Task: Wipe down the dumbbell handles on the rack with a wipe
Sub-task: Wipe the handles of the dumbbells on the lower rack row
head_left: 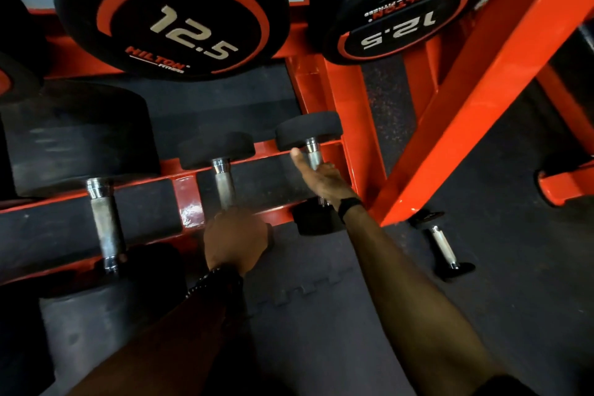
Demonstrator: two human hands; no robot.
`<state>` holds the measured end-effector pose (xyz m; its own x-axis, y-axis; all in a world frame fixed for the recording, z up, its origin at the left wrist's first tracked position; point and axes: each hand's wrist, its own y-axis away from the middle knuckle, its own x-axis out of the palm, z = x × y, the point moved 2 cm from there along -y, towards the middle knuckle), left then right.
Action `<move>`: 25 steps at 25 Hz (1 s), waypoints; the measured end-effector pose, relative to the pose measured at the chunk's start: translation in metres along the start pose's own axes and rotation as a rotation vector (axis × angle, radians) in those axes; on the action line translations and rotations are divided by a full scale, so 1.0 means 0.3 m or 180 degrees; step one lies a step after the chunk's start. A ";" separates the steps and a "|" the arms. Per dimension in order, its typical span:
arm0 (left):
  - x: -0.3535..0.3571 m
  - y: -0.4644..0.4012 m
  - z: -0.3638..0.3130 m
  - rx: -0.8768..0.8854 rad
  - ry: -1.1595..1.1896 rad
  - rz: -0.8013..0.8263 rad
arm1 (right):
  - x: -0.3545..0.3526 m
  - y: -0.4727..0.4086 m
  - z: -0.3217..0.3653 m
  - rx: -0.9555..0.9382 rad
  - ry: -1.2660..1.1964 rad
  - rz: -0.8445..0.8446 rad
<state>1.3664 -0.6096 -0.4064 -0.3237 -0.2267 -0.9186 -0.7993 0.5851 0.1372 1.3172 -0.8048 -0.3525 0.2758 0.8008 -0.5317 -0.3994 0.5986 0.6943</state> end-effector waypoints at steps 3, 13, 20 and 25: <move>-0.008 0.001 -0.002 0.0045 0.0011 -0.0033 | -0.026 -0.039 -0.037 0.0205 -0.0053 0.0001; -0.016 0.000 -0.005 0.0061 0.0080 -0.0083 | -0.043 -0.069 -0.030 0.0075 0.0030 0.0057; -0.008 0.004 -0.005 0.0098 0.0028 -0.0140 | -0.054 -0.109 -0.079 0.0254 -0.0620 0.0596; 0.007 -0.005 0.006 0.0078 -0.0038 -0.0216 | 0.003 -0.100 -0.040 0.0018 0.0242 0.0251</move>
<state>1.3677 -0.6095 -0.4093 -0.2630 -0.2573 -0.9298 -0.8064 0.5877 0.0655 1.3191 -0.8223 -0.3798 0.1765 0.8416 -0.5105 -0.4122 0.5342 0.7380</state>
